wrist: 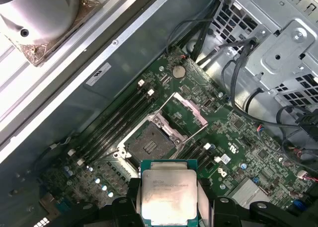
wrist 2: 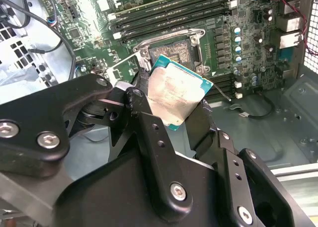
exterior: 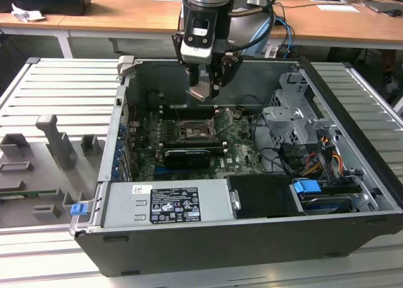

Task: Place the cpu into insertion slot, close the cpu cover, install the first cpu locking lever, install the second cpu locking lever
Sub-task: 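Place the cpu into insertion slot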

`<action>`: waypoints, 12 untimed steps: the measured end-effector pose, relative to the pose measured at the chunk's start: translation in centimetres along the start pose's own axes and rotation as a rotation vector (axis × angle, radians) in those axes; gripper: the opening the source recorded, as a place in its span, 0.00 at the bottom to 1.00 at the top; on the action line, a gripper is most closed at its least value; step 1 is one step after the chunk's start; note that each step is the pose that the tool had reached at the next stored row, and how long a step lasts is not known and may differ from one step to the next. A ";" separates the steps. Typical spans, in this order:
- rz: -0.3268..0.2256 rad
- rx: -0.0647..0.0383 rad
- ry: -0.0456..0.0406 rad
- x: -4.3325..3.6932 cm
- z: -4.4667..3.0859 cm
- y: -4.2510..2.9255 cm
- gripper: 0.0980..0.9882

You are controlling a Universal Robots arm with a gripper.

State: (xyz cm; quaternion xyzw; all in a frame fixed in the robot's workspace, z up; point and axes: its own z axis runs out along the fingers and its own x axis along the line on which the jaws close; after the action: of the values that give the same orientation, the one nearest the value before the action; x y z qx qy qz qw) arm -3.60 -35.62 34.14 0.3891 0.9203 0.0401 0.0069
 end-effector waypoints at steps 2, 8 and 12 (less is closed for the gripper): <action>0.008 0.000 -0.0007 0.00 0.02 0.00 0.49; 0.034 -0.001 -0.0025 0.02 0.10 -0.03 0.49; 0.075 -0.001 -0.0058 0.05 0.19 -0.07 0.49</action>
State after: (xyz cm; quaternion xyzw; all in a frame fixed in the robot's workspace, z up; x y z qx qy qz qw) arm -3.68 -35.62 33.95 0.4234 0.9050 0.0398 0.0083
